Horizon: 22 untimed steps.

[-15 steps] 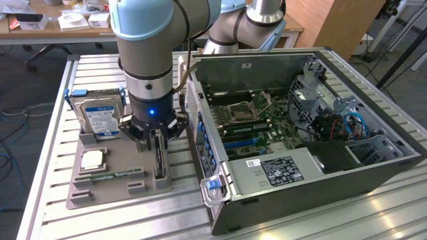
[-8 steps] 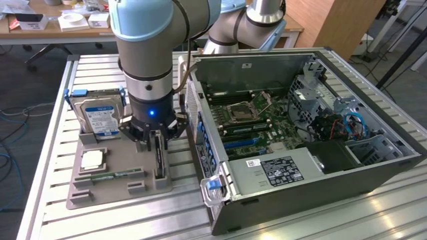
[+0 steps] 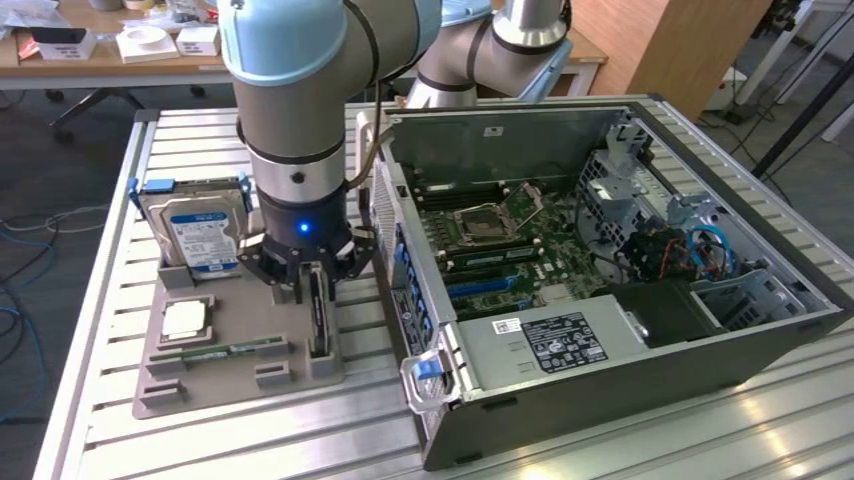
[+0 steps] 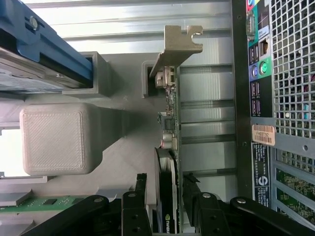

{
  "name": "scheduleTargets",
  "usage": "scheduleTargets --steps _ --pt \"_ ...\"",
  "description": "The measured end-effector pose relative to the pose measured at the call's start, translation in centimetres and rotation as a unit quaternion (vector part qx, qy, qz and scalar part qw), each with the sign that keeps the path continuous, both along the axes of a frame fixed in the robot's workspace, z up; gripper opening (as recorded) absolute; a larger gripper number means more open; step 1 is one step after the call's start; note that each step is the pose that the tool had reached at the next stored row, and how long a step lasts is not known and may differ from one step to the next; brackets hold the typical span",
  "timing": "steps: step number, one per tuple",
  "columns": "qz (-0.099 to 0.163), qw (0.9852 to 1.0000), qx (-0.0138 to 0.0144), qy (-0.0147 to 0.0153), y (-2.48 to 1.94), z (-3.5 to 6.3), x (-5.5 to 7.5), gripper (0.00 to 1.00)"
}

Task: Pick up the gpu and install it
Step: 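Pick up the gpu and move the gpu toward the slot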

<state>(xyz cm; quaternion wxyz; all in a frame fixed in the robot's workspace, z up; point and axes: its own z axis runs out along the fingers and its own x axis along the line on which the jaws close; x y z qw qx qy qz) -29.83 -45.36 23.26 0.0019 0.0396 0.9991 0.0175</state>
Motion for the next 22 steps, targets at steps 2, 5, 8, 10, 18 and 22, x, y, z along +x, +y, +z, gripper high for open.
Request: scheduleTargets --steps 2,5,8,10,18,22 --pt "0.0 1.0 -0.0001 0.0001 0.0 -0.05 0.0 0.43" --pt "0.0 1.0 -0.0001 0.0001 0.0 -0.04 0.0 0.43" --pt "0.0 1.0 -0.0001 0.0001 0.0 -0.05 -0.01 0.43" --pt "0.0 1.0 -0.0001 0.0001 0.0 -0.04 -0.01 0.43" --pt "0.0 1.0 -0.0001 0.0001 0.0 -0.05 -0.01 0.28" --pt "0.0 1.0 -0.0001 0.0001 0.0 -0.05 -0.01 0.28"
